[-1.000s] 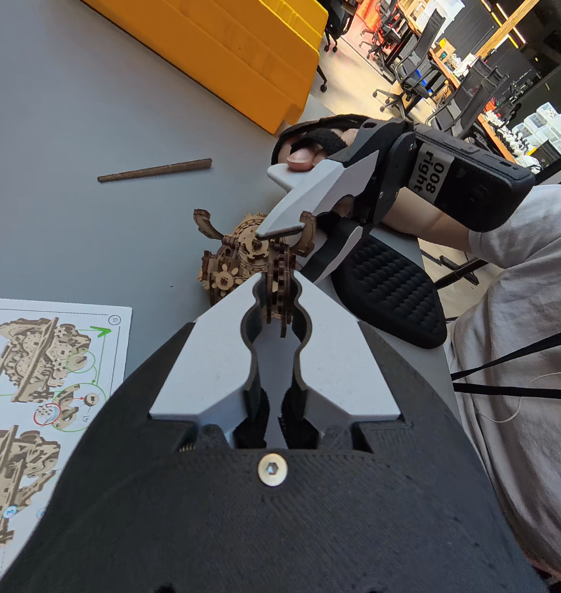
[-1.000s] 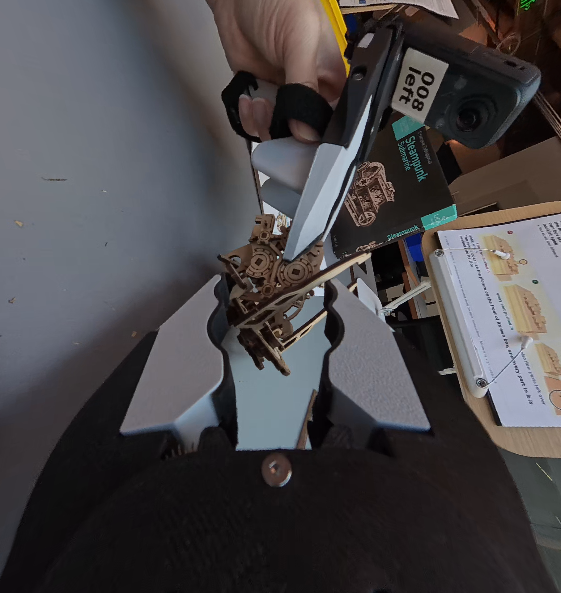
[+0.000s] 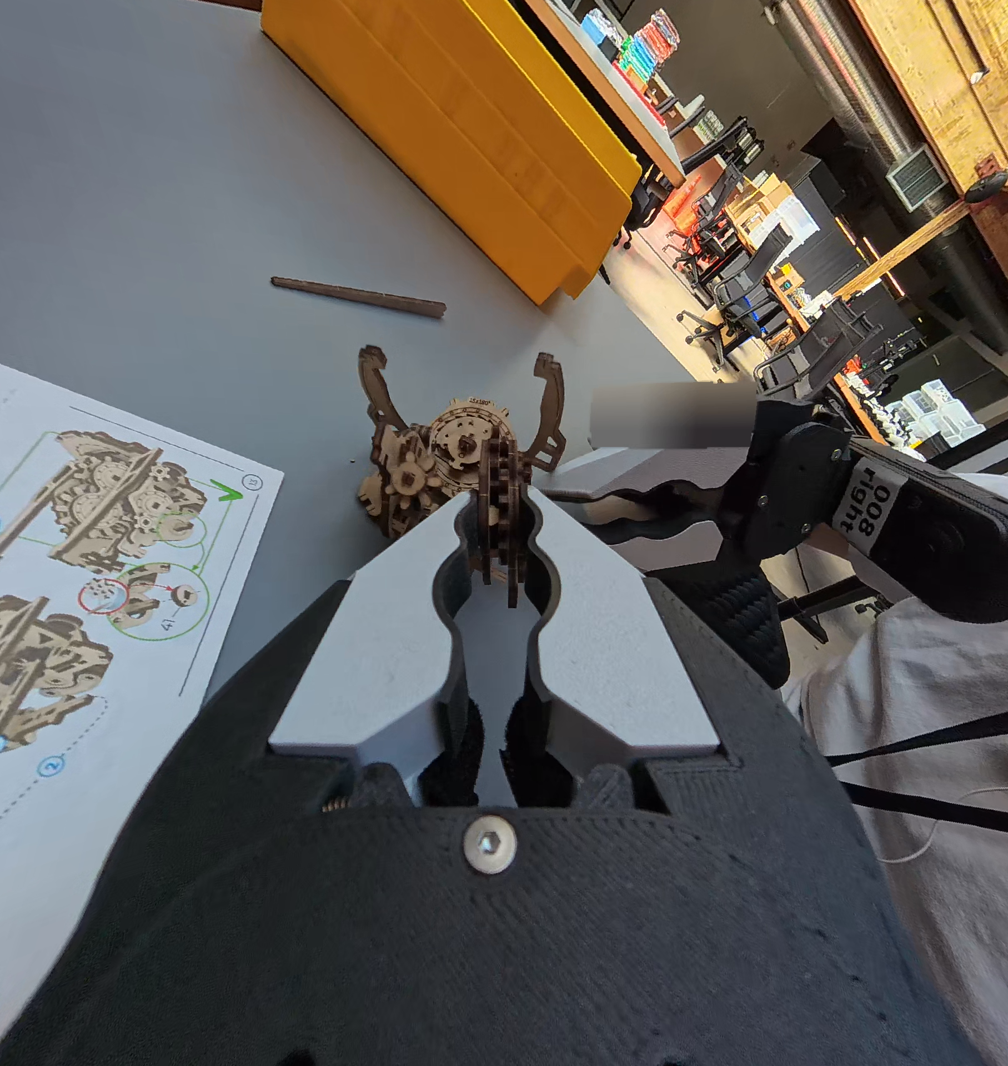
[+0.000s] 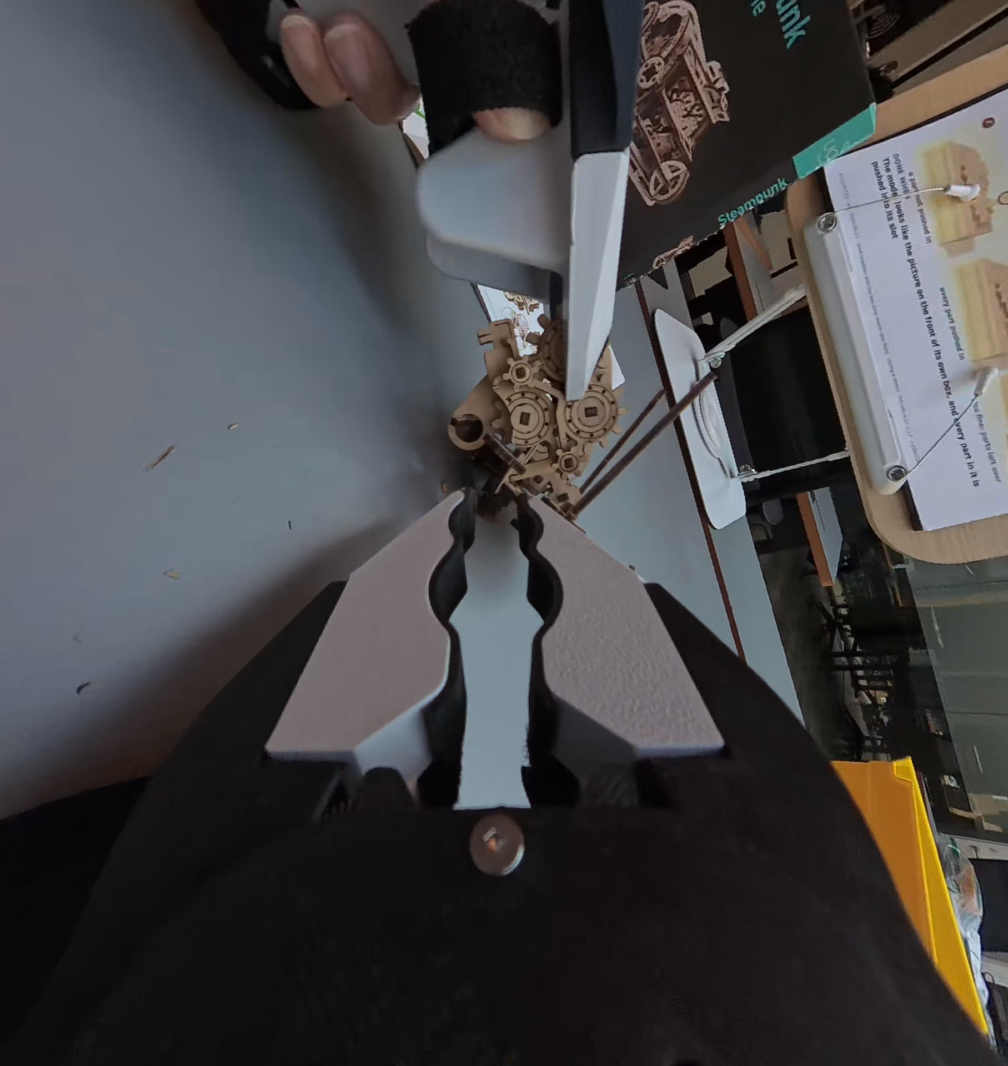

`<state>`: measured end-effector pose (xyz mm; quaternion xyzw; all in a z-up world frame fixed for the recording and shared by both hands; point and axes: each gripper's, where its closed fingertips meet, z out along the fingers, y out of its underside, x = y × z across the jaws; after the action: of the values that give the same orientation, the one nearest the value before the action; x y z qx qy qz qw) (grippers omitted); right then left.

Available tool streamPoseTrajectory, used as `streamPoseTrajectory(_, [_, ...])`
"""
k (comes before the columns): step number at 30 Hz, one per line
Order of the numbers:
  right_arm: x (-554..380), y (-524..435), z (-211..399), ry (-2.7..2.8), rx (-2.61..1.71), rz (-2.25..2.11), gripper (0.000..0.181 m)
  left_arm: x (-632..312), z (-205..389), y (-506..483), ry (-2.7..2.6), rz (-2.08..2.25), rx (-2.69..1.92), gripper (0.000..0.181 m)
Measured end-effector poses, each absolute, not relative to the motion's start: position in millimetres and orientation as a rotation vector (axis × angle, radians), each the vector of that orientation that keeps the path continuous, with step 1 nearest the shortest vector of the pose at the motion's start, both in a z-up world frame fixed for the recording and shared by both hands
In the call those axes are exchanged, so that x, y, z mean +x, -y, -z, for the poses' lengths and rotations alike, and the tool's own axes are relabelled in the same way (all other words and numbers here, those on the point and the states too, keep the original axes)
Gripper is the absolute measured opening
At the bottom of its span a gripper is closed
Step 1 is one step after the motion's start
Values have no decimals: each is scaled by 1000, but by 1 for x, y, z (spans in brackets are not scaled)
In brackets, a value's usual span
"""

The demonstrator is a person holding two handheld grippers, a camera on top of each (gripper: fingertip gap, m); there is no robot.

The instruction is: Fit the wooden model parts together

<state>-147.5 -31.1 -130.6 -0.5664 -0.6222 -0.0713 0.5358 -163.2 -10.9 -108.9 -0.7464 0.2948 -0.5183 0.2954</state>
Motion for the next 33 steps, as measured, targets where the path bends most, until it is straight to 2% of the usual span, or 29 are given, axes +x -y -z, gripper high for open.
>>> streamPoseTrajectory(4, [-152,25,129,1460,-1354,174,16,-165,109,8,-768,1376,-1991,10])
streamPoseTrajectory(14, [-158,12,135,1491,-1369,177,3,-169,109,1,-717,1365,-1996,10])
streamPoseTrajectory(20, [-158,9,132,1501,-1365,142,2,-170,106,0,-704,1363,-1987,11])
streamPoseTrajectory(33, [-151,22,109,1652,-957,285,2,-165,85,11,-743,1443,-1842,10])
